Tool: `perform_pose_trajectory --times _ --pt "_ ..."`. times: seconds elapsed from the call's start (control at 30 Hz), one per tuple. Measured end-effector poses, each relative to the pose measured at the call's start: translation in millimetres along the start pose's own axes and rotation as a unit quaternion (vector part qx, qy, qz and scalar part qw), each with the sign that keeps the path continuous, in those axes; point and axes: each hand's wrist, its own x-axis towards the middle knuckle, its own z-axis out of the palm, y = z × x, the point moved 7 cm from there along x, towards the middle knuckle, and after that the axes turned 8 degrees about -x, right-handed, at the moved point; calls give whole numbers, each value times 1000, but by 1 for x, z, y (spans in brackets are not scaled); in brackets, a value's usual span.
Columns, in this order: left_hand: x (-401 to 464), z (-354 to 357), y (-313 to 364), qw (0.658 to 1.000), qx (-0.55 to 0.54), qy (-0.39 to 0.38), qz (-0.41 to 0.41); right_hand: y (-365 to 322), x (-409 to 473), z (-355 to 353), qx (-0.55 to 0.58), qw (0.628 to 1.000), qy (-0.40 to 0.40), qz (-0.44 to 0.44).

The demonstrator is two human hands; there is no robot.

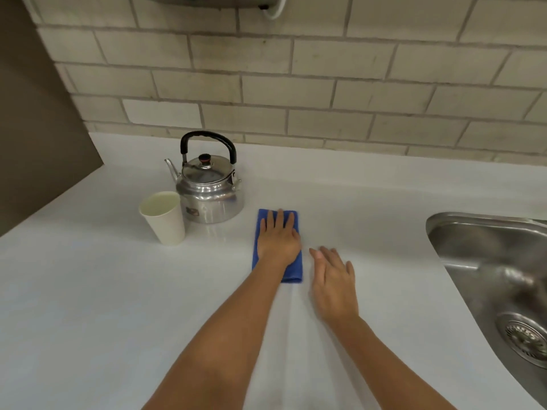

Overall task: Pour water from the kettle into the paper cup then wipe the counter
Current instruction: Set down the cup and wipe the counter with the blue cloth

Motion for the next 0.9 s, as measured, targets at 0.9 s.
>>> perform_pose_trajectory --times 0.9 --pt "-98 -33 -88 995 -5 77 -66 -36 -10 12 -114 993 -30 -26"
